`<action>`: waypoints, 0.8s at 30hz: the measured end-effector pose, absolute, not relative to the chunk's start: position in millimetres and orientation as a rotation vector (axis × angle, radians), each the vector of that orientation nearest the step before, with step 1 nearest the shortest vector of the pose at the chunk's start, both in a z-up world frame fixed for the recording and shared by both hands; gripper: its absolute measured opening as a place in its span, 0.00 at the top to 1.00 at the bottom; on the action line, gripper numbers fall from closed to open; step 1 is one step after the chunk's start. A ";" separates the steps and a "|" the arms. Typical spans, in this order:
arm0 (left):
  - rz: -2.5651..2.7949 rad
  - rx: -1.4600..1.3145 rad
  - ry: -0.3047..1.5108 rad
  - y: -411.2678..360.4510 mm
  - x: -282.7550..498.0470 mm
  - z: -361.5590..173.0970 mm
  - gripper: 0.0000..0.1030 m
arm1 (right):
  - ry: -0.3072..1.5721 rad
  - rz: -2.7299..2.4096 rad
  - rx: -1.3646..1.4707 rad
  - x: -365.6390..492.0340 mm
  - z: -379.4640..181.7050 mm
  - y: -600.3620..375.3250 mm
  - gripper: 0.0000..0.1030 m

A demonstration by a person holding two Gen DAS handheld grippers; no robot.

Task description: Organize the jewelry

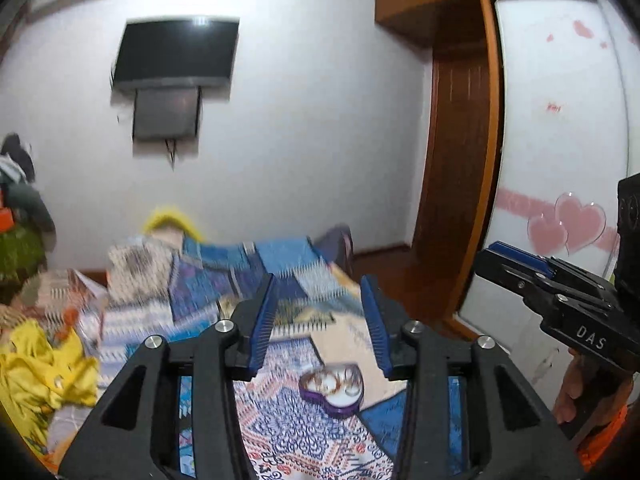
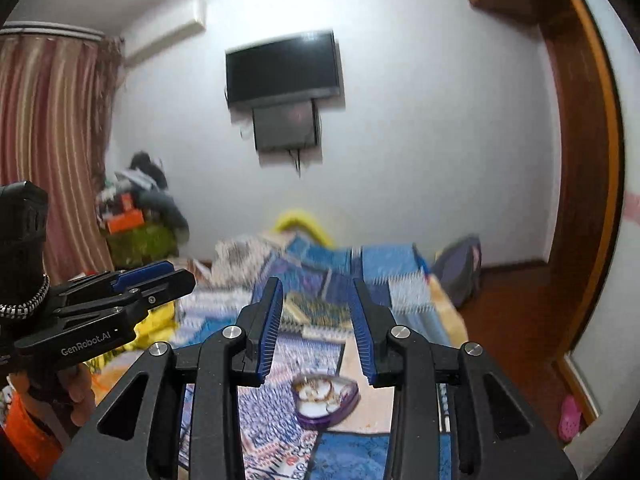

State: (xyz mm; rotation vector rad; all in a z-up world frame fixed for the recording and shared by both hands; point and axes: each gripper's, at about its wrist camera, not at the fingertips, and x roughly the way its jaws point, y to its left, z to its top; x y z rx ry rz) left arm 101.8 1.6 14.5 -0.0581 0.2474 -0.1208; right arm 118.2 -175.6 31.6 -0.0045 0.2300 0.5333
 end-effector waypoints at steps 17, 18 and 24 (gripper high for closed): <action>0.009 -0.014 0.088 -5.5 34.5 27.1 0.05 | 0.084 0.386 0.022 68.8 40.0 -170.3 0.16; 0.012 -0.016 0.087 -5.0 34.3 26.7 0.05 | 0.088 0.381 0.021 66.3 40.1 -172.2 0.16; 0.013 -0.027 0.089 -4.0 27.7 23.5 0.03 | 0.116 0.380 0.029 63.7 35.2 -176.4 0.16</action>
